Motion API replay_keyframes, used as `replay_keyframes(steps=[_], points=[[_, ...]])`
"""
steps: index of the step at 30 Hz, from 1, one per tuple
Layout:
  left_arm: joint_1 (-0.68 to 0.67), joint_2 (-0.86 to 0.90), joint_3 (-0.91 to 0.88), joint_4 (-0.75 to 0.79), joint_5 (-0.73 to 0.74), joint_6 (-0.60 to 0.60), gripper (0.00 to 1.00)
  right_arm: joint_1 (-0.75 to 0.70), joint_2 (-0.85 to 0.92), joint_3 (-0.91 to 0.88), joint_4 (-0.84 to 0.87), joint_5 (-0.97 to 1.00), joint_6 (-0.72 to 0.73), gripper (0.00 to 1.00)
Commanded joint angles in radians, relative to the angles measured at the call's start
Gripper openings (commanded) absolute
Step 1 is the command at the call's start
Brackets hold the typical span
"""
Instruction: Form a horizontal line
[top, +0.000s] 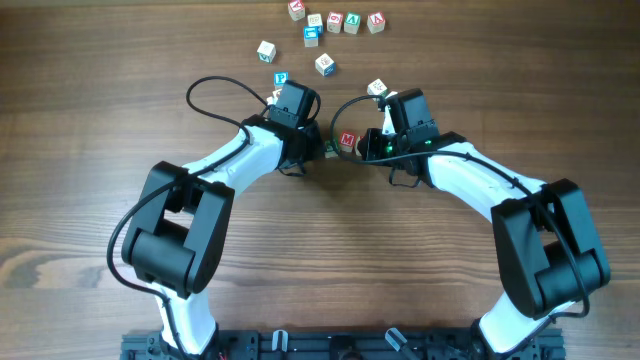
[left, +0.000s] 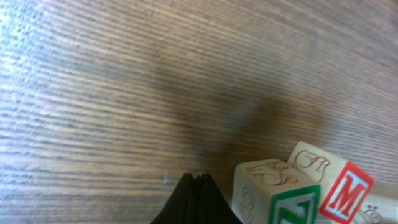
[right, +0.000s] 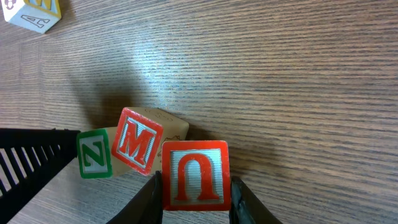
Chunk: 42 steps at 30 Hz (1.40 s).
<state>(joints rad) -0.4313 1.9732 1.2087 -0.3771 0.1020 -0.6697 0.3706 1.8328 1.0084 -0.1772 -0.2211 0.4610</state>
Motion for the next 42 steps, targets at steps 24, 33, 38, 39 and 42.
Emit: replay_keyframes(steps=[24, 33, 38, 39, 42], points=[[-0.004, 0.019, -0.006, 0.056, 0.013, -0.001, 0.04, 0.002, 0.018, -0.009, 0.062, -0.106, 0.01, 0.26], [0.018, 0.019, -0.006, 0.057, 0.009, 0.0, 0.07, 0.002, 0.018, -0.009, 0.049, -0.069, 0.012, 0.35], [0.079, 0.019, -0.006, 0.054, 0.006, 0.003, 0.07, 0.002, 0.018, -0.009, 0.034, -0.037, 0.012, 0.7], [0.093, 0.019, -0.006, 0.051, 0.006, 0.003, 0.07, 0.002, 0.018, -0.009, 0.034, -0.032, 0.012, 0.76], [0.131, 0.019, -0.006, 0.024, 0.006, 0.003, 0.07, 0.002, 0.018, -0.008, 0.035, -0.003, 0.013, 0.88]])
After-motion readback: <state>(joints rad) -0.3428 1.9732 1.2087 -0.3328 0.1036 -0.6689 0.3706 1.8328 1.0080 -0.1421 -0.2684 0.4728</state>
